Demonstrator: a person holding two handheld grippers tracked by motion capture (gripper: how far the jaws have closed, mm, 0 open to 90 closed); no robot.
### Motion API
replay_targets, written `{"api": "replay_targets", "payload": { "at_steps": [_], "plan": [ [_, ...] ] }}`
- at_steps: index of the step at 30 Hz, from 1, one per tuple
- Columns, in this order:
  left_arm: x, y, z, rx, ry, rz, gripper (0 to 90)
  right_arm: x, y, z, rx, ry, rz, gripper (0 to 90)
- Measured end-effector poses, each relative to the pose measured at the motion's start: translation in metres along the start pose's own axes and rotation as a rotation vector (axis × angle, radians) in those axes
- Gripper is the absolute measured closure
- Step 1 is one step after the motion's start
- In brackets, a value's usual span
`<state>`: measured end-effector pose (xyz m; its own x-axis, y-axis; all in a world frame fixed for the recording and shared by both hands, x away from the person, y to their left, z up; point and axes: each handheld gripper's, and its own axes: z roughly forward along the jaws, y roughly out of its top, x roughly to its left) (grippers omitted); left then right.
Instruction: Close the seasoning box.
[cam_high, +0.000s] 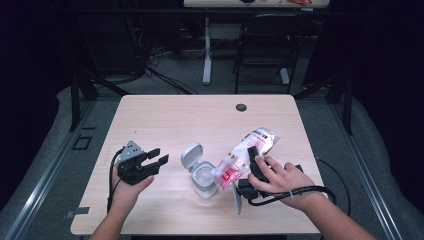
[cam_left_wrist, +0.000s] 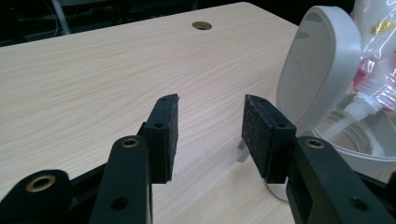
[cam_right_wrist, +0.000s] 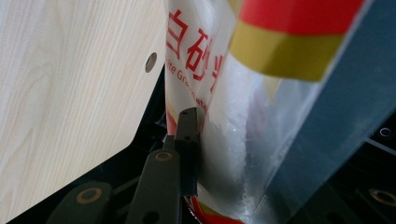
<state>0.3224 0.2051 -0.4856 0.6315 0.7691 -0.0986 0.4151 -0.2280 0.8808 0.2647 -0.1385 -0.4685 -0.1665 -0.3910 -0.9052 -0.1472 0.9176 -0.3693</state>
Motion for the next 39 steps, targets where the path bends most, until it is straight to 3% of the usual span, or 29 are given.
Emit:
{"api": "replay_targets", "payload": {
  "at_steps": [25,39],
  "plan": [
    [0.0034,-0.0019,0.0011,0.005,-0.004,-0.015,56.6,-0.0058,0.0005,-0.0010,0.014,-0.002,-0.016,74.5],
    [-0.0013,0.0005,-0.0002,-0.002,-0.012,-0.003,56.6,-0.0082,0.0036,-0.0012,0.021,0.006,-0.027,76.5]
  ]
}}
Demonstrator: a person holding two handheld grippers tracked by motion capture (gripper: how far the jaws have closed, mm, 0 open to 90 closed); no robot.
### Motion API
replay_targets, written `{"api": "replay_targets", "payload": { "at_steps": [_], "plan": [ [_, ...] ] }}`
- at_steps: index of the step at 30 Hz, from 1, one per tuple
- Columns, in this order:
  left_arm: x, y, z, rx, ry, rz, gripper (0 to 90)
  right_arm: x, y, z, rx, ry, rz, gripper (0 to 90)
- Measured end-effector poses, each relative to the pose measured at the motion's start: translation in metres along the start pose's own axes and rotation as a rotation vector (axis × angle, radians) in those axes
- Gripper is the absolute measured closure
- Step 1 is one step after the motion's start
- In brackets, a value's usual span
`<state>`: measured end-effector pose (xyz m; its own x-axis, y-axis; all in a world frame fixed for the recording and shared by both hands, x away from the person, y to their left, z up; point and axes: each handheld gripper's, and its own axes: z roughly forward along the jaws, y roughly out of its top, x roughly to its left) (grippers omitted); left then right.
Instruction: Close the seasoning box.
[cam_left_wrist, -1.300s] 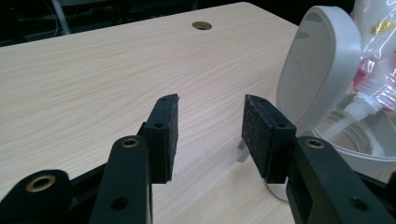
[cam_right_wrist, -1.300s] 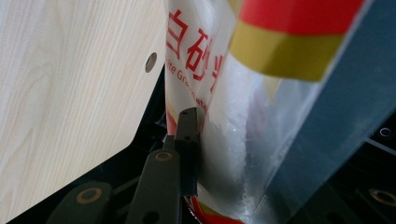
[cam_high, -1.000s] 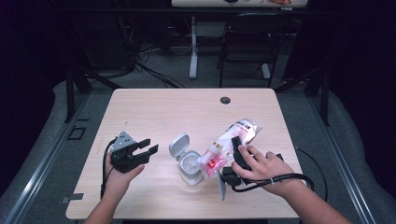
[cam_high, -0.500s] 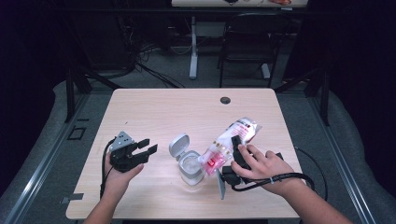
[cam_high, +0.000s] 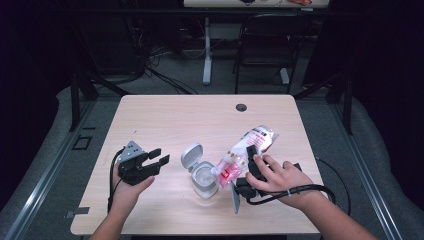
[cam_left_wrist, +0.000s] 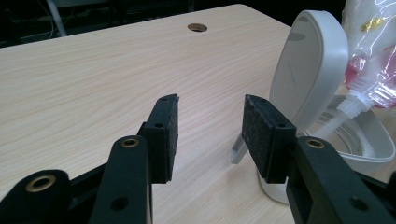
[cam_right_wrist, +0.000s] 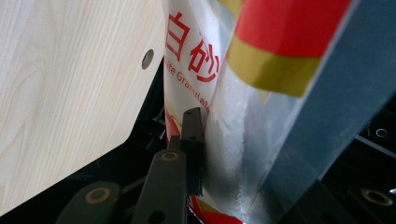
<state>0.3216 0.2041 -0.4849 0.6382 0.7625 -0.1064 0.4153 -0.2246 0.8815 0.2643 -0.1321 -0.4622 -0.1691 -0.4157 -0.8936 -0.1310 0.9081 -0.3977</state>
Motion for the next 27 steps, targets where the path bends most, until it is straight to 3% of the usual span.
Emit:
{"api": "replay_targets", "payload": {
  "at_steps": [19,27],
  "plan": [
    [-0.005,0.003,-0.002,-0.012,-0.010,0.010,56.6,-0.002,0.001,0.000,0.001,-0.001,0.006,78.9],
    [-0.018,0.013,-0.010,-0.037,-0.040,0.040,57.7,-0.002,0.003,0.001,-0.004,0.004,0.010,79.5]
  ]
}}
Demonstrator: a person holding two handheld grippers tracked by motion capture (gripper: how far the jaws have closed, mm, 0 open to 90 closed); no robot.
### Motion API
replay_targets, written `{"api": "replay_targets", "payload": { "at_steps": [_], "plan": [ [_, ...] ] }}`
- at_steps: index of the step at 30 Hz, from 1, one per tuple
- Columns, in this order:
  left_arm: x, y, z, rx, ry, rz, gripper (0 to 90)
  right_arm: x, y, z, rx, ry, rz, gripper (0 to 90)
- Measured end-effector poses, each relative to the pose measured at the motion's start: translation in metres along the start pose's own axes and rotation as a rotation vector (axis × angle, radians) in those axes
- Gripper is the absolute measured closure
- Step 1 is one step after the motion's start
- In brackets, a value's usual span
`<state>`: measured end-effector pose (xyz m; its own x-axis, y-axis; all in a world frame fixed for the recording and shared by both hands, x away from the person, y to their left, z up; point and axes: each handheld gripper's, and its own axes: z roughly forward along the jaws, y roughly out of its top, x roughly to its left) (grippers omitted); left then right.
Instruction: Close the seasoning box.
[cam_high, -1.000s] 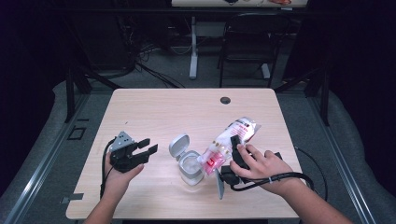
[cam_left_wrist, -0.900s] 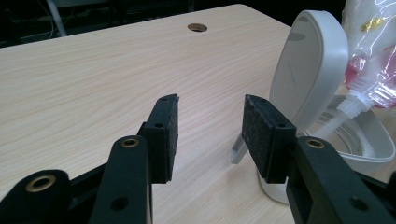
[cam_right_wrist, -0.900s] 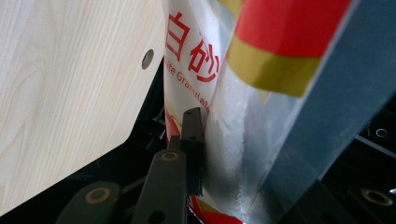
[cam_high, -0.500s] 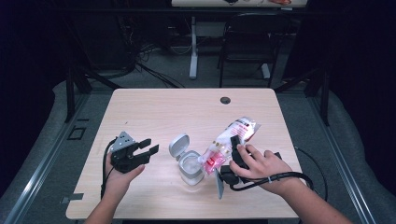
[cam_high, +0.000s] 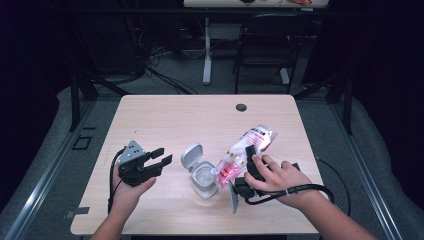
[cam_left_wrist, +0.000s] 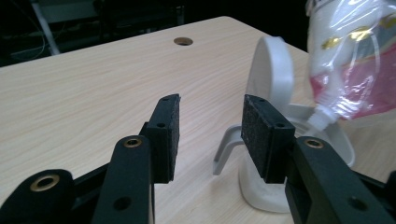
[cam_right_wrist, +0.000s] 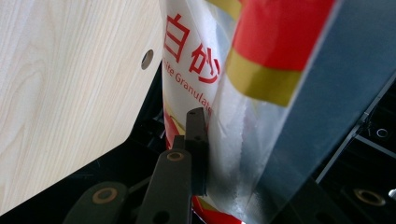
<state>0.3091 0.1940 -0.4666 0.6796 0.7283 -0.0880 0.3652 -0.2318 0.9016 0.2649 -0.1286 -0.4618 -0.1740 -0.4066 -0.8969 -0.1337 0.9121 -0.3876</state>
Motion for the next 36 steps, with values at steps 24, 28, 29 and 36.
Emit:
{"api": "replay_targets", "payload": {
  "at_steps": [24,28,29,36],
  "plan": [
    [-0.046,0.001,0.019,0.043,-0.122,0.083,58.3,-0.002,0.001,0.001,0.006,-0.001,0.003,80.3],
    [-0.049,-0.001,0.023,0.049,-0.129,0.082,58.3,-0.002,0.001,0.002,-0.015,0.002,0.016,80.4],
    [-0.051,-0.002,0.024,0.053,-0.136,0.083,58.3,-0.003,0.002,0.002,-0.011,0.001,0.013,80.4],
    [-0.060,-0.005,0.031,0.068,-0.154,0.103,58.3,-0.004,0.002,0.002,0.007,0.003,0.009,80.5]
  ]
}}
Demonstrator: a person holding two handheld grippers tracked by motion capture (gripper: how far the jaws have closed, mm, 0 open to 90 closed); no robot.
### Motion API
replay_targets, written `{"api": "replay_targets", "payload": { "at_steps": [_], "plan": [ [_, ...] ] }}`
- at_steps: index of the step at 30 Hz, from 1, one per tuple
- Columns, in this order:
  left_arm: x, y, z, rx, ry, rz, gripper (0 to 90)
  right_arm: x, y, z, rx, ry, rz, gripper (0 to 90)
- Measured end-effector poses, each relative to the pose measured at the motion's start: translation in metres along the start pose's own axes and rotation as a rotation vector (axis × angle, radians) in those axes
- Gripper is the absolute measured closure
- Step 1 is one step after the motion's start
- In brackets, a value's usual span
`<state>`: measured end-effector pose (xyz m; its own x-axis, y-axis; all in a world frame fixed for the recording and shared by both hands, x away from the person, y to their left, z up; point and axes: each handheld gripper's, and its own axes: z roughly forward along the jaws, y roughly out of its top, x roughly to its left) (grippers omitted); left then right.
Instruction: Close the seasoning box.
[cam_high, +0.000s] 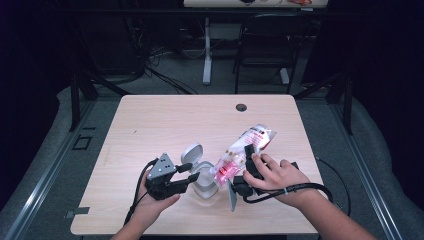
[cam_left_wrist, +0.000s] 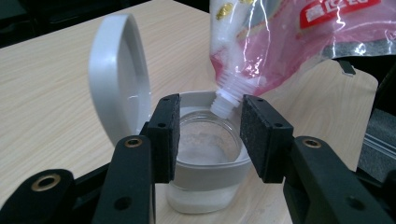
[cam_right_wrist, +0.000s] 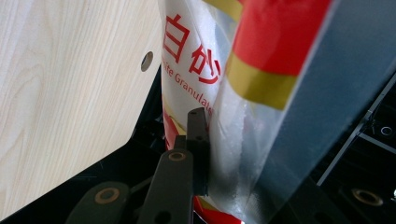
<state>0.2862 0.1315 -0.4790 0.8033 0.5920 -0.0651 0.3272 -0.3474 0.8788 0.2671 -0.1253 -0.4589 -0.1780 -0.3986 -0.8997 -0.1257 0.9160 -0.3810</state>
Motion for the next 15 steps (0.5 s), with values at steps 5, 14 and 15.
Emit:
{"api": "replay_targets", "payload": {
  "at_steps": [5,14,15],
  "plan": [
    [-0.005,-0.001,0.005,0.006,-0.013,0.006,58.3,0.001,0.001,0.001,-0.015,0.003,0.006,80.6],
    [-0.011,-0.001,0.010,0.013,-0.029,0.017,58.3,-0.001,0.002,0.001,-0.003,0.002,0.000,80.7],
    [-0.012,-0.001,0.011,0.016,-0.032,0.021,58.3,0.000,0.003,0.001,-0.013,0.005,0.005,80.7]
  ]
}}
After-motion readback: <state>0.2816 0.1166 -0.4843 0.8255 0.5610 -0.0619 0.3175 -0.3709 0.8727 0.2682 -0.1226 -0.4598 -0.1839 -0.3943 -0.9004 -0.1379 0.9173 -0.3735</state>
